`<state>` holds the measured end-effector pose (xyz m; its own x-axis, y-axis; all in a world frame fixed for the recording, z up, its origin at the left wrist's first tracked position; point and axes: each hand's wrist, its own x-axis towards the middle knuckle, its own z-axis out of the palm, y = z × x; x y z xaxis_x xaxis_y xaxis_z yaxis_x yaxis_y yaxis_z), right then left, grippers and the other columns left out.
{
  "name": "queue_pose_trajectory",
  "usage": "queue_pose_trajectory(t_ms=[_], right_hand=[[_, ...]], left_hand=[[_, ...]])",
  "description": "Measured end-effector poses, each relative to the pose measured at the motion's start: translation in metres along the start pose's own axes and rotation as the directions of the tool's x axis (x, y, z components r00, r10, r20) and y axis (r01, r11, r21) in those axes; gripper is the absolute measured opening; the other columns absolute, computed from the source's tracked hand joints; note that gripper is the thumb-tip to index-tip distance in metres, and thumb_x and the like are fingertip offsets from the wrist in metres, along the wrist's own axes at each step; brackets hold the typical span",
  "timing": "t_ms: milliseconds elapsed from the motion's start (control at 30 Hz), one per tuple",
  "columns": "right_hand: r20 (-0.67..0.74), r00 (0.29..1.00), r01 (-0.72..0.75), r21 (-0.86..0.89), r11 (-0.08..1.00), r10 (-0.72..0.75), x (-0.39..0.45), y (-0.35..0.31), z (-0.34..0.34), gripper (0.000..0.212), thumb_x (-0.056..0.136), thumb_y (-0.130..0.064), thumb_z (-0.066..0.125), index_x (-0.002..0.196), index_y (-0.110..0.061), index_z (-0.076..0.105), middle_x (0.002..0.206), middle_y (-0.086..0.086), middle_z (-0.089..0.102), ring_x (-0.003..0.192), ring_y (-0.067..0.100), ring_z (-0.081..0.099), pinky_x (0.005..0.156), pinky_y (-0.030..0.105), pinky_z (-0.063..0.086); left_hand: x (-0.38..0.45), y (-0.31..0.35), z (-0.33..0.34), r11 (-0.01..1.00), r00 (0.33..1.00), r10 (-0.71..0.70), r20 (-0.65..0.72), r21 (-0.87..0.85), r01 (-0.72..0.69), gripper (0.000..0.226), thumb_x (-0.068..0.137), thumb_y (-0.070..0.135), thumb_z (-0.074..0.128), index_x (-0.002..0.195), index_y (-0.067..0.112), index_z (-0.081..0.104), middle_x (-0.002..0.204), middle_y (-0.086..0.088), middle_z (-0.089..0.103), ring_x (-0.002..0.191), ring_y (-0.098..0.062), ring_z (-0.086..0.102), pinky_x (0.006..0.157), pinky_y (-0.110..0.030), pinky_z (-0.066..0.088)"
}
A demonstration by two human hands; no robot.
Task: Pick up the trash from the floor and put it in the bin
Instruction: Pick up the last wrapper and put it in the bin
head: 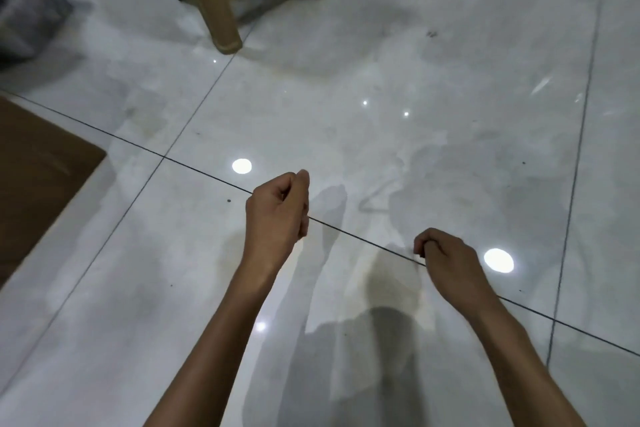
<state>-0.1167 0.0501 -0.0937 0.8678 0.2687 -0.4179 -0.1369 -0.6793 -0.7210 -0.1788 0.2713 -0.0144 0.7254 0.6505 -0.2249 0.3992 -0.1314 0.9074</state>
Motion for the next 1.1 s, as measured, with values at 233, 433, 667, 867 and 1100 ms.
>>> queue_pose_trajectory(t_ms=[233, 433, 667, 867, 1100], right_hand=[[0.130, 0.987, 0.074, 0.131, 0.989, -0.091, -0.030, -0.163, -0.098, 0.018, 0.089, -0.020, 0.056, 0.075, -0.025, 0.065, 0.060, -0.018, 0.057, 0.060, 0.007, 0.050, 0.066, 0.028, 0.041], [0.153, 0.975, 0.152, 0.078, 0.985, -0.163, -0.111, -0.340, -0.192, 0.019, 0.093, -0.015, 0.057, 0.089, -0.030, 0.069, 0.075, -0.012, 0.066, 0.052, -0.003, 0.058, 0.059, 0.021, 0.040], [0.232, 0.928, 0.260, 0.153, 0.953, -0.291, -0.241, -0.597, -0.306, 0.020, 0.093, -0.014, 0.060, 0.093, -0.030, 0.071, 0.089, -0.010, 0.071, 0.072, 0.006, 0.068, 0.065, 0.025, 0.049], [0.327, 0.843, 0.386, 0.183, 0.904, -0.427, -0.344, -0.743, -0.356, 0.019, 0.091, -0.013, 0.060, 0.093, -0.028, 0.071, 0.091, -0.007, 0.071, 0.073, 0.010, 0.068, 0.064, 0.026, 0.049], [0.492, 0.624, 0.610, 0.180, 0.772, -0.608, -0.452, -0.825, -0.349, 0.017, 0.092, -0.013, 0.060, 0.093, -0.027, 0.069, 0.085, -0.010, 0.070, 0.077, 0.014, 0.068, 0.072, 0.040, 0.055]], left_hand=[[-0.008, 0.135, -0.070, 0.994, 0.993, 0.033, 0.111, 0.104, -0.044, 0.038, 0.095, 0.037, 0.054, 0.063, 0.017, 0.057, 0.055, 0.000, 0.048, 0.050, -0.016, 0.043, 0.049, -0.025, 0.035], [-0.062, 0.309, -0.175, 0.978, 0.994, 0.044, 0.100, 0.200, -0.063, 0.017, 0.092, 0.031, 0.056, 0.079, 0.025, 0.065, 0.059, -0.001, 0.051, 0.055, -0.017, 0.043, 0.051, -0.029, 0.038], [-0.140, 0.547, -0.328, 0.976, 0.995, 0.088, -0.037, 0.202, -0.079, 0.023, 0.093, 0.032, 0.057, 0.074, 0.021, 0.063, 0.062, -0.001, 0.056, 0.062, -0.023, 0.052, 0.051, -0.027, 0.039], [-0.223, 0.674, -0.423, 0.948, 0.953, 0.159, -0.257, 0.311, -0.074, 0.039, 0.092, 0.036, 0.054, 0.062, 0.012, 0.046, 0.057, -0.001, 0.047, 0.055, -0.016, 0.042, 0.055, -0.032, 0.038], [-0.340, 0.729, -0.500, 0.860, 0.821, 0.291, -0.490, 0.511, 0.000, 0.035, 0.092, 0.031, 0.054, 0.060, 0.020, 0.048, 0.054, 0.007, 0.048, 0.056, -0.009, 0.048, 0.049, -0.023, 0.034]])
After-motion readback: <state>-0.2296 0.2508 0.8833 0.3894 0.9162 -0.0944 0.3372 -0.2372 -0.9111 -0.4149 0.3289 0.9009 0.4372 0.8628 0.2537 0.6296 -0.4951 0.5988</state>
